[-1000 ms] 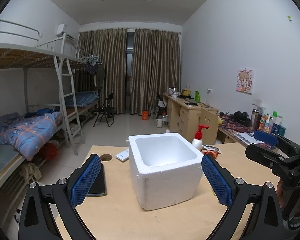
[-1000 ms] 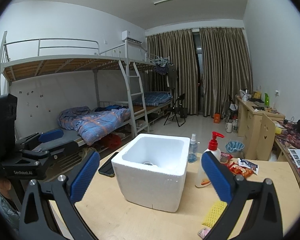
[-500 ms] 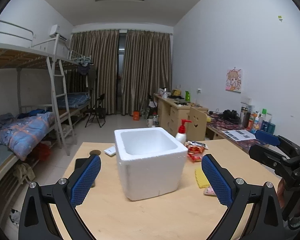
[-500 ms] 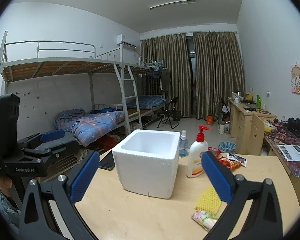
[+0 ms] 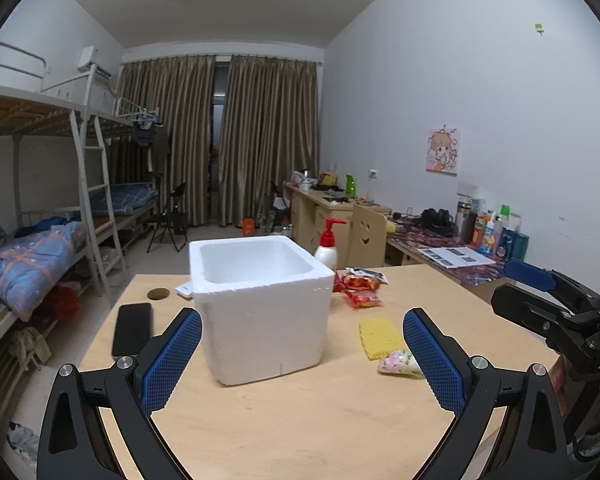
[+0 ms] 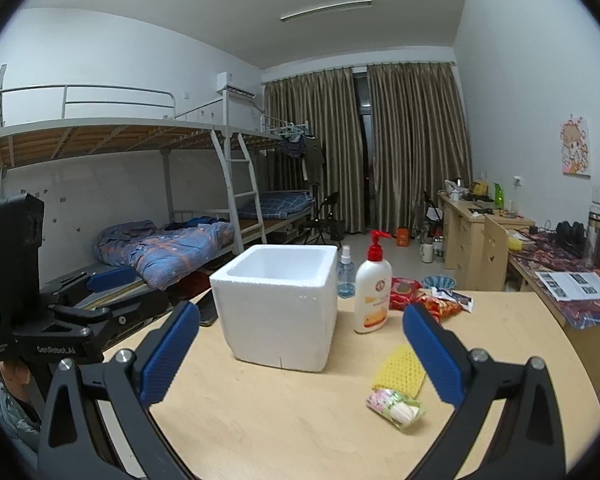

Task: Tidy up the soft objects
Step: 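Withdraw both open grippers from the foam box back over the table, then move both open grippers toward the yellow mesh net and flower-print package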

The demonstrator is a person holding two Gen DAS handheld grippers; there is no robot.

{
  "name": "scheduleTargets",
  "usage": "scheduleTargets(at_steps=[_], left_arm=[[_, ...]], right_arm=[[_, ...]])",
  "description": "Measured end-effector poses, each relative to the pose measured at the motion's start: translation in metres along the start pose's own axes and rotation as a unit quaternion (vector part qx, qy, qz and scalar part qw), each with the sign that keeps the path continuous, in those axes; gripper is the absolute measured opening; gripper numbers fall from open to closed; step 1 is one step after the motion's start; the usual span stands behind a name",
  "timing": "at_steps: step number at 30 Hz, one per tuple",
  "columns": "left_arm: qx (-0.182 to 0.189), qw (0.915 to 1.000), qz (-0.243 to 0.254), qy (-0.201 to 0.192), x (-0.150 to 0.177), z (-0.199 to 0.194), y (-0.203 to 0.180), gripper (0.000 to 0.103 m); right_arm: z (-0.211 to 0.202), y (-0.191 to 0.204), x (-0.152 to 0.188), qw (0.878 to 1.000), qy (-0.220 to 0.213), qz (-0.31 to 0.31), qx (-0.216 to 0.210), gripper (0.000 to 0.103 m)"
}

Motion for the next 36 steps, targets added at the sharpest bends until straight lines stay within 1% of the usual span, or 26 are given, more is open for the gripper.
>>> scheduleTargets(at_steps=[5,11,16,25,31,36], left_arm=[[0.015,0.9999,0.002,-0.006,0.006,0.005,-0.009,0.101],[0.032,0.9994,0.002,0.008,0.017,0.02,-0.018,0.101],[0.052,0.9986,0.002,0.009,0.025,0.031,-0.027,0.101],[0.075,0.9963,0.042,0.004,0.031,0.048,-0.05,0.101],[0.09,0.9948,0.042,0.025,0.037,0.071,-0.055,0.101],[0.111,0.9923,0.035,0.041,0.043,0.088,-0.056,0.101]], right_arm=[[-0.004,-0.01,0.006,1.0,-0.001,0.007,0.01,0.103],[-0.007,-0.023,0.017,1.0,0.003,0.014,0.025,0.103],[-0.009,-0.03,0.026,0.999,0.01,0.018,0.037,0.103],[-0.011,-0.049,0.04,0.998,0.023,0.028,0.056,0.103],[-0.009,-0.062,0.049,0.996,0.038,0.032,0.075,0.103],[-0.006,-0.074,0.056,0.995,0.05,0.039,0.083,0.103]])
Point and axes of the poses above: each gripper's, at about its wrist camera, not at the fingertips, and z roughly the way its jaws point, y to its left, x to its underside, the point moved 5 cm from there along z, roughly the way its jaws point, and after that the axes turned 2 degrees about x, right-handed, at the moved point
